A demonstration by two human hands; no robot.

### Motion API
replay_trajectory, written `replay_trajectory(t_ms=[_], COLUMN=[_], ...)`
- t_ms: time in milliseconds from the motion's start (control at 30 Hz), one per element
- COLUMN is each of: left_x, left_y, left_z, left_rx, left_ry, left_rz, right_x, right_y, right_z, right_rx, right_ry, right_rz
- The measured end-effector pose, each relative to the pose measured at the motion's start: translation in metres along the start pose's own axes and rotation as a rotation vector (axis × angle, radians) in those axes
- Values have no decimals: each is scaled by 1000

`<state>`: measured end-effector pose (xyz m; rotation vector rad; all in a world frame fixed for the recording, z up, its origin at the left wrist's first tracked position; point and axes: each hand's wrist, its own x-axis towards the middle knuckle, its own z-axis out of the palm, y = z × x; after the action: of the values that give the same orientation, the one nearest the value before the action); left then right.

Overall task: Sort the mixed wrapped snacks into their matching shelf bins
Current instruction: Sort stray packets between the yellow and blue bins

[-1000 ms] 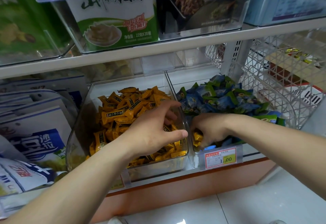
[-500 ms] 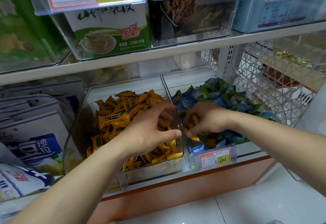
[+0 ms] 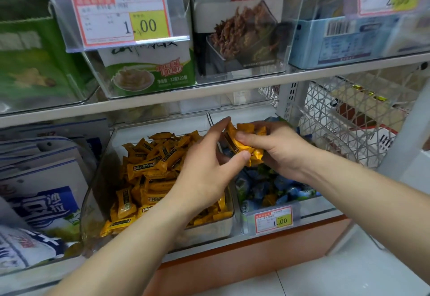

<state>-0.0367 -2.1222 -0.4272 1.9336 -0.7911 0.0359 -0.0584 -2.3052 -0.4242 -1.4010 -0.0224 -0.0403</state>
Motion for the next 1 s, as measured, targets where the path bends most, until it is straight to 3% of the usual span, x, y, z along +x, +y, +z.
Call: replay_trajectory(t_ms=[133, 233, 400, 533, 667, 767, 900, 1000], left_x=[0, 4, 6, 13, 20, 20, 14, 2], left_y=[8, 9, -12, -37, -55, -57, -38, -17], left_z=[-1, -4, -29, -62, -82, -84, -72, -44], left_rx=[-232, -389, -96, 321, 548, 574, 510, 392], left_ry=[-4, 91, 158, 206, 77, 51, 92, -41], left_rz=[-134, -280, -202, -179, -313, -310, -96, 3], right_x=[5, 15, 38, 62, 75, 68, 47, 25], right_y=[2, 6, 10, 12, 14, 11, 5, 1], right_z=[17, 35, 59, 71, 70, 61, 36, 6], right_rx=[-8, 4, -163, -448, -738, -770, -932, -975], right_ry=[104, 160, 252, 262, 179, 158, 114, 71], right_rz=[-35, -57, -91, -182, -188, -201, -217, -196])
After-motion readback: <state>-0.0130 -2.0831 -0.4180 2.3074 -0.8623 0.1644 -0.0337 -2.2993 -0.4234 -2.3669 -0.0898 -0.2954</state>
